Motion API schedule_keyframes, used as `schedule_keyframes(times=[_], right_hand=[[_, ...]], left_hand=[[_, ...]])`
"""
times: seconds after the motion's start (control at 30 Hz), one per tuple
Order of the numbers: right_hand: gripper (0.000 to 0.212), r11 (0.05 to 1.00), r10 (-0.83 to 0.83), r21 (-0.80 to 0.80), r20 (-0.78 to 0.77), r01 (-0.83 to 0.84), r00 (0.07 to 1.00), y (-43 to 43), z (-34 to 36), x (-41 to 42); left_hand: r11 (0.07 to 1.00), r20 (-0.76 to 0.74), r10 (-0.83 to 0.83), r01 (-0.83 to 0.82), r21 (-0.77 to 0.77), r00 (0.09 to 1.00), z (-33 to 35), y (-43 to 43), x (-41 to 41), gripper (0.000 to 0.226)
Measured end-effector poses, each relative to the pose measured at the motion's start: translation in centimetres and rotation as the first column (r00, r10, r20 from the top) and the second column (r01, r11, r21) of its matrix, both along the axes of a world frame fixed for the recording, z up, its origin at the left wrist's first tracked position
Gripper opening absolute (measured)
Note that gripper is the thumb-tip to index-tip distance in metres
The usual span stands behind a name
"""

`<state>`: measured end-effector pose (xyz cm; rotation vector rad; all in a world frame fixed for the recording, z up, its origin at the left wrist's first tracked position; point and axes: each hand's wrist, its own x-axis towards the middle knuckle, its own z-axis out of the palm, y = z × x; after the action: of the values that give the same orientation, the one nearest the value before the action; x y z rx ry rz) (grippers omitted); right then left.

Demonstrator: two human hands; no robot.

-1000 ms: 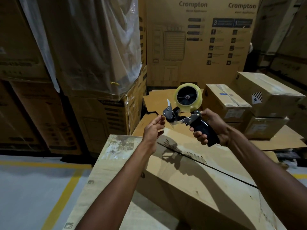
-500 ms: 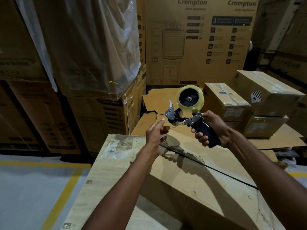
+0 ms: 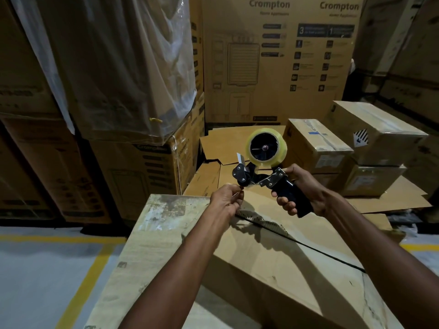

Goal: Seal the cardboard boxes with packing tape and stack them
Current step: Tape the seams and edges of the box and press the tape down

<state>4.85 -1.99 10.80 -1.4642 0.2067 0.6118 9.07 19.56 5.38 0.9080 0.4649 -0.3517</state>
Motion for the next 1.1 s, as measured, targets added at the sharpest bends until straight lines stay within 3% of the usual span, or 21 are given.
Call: schedule_keyframes(times=[0.13, 0.23, 0.47, 0.63, 0.73, 0.87, 1.1], right_hand=[[0.068, 1.0, 0.0, -0.026, 0.003, 0.0, 1.0, -0.2, -0.3, 0.1], [0.07, 0.998, 0.017, -0.061, 0.023, -0.015, 1.0, -0.3, -0.4, 0.2], [0.073, 0.992, 0.074, -0.102, 0.033, -0.07, 0.997, -0.5, -0.6, 0.6], [0.074, 0.982, 0.147, -0.126, 0.053, -0.139, 0.988, -0.6, -0.9, 0.9], [0.075, 0.977, 0.169, -0.145, 0.059, -0.159, 0.984, -0.6, -1.0, 1.1], [0.077, 0.974, 0.179, -0.155, 0.062, -0.168, 0.982, -0.8, -1.1, 1.4], [0.077, 0.971, 0.187, -0.167, 0.075, -0.173, 0.979, -0.9, -1.2, 1.5]], left_hand=[[0.996, 0.007, -0.048, 0.048, 0.075, 0.999, -0.3, -0.1, 0.2, 0.008], [0.982, -0.018, -0.126, 0.127, 0.143, 0.992, -0.7, -0.1, 0.4, 0.02], [0.957, -0.08, -0.274, 0.28, 0.073, 0.958, -1.7, 0.4, 0.6, 0.002], [0.913, -0.148, -0.404, 0.408, -0.008, 0.902, -2.8, 0.7, 0.6, 0.037], [0.889, -0.179, -0.448, 0.457, 0.009, 0.876, -2.6, 0.8, 0.6, 0.041], [0.854, -0.173, -0.52, 0.514, -0.083, 0.836, -3.0, 1.1, 0.4, 0.045], [0.883, -0.175, -0.463, 0.47, 0.003, 0.869, -3.5, 1.8, 0.9, 0.028]])
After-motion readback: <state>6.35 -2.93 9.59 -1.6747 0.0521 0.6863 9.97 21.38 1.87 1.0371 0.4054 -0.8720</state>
